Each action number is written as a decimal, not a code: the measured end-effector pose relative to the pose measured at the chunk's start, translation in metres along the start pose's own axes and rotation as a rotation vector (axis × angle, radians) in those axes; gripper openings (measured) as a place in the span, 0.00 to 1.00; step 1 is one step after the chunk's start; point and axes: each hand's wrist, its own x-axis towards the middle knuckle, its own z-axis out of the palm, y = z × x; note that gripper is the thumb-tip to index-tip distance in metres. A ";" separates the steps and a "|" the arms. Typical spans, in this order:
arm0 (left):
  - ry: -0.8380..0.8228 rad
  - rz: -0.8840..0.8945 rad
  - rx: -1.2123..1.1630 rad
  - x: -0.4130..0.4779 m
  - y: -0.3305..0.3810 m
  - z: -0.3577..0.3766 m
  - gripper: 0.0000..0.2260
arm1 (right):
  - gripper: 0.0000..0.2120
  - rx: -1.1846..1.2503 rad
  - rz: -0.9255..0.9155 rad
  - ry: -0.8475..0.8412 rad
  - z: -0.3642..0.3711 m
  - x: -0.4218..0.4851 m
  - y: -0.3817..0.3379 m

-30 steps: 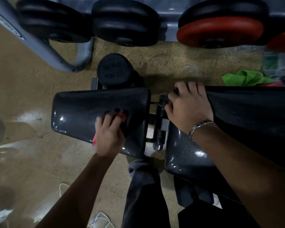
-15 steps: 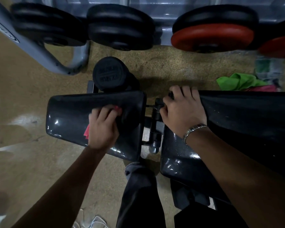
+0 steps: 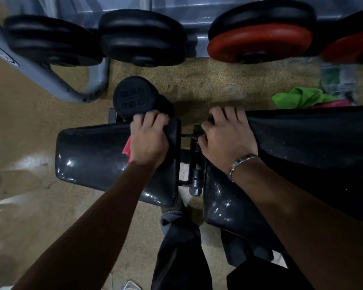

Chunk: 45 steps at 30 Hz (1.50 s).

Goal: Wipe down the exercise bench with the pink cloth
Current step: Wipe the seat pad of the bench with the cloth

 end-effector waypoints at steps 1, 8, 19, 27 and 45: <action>-0.024 0.079 0.045 0.004 0.005 0.002 0.14 | 0.16 0.001 -0.003 0.002 -0.001 0.001 0.000; -0.153 0.541 0.095 -0.012 -0.028 0.000 0.18 | 0.18 0.002 -0.019 0.009 -0.002 -0.001 0.000; -0.226 0.842 0.219 -0.021 -0.020 -0.001 0.17 | 0.18 0.024 0.019 0.056 -0.001 -0.001 -0.002; -0.208 0.643 0.289 -0.045 0.018 0.017 0.17 | 0.16 0.020 0.008 0.111 0.004 -0.002 -0.002; -0.240 0.842 0.225 -0.129 -0.029 0.023 0.18 | 0.17 0.057 0.001 0.123 0.005 -0.004 0.001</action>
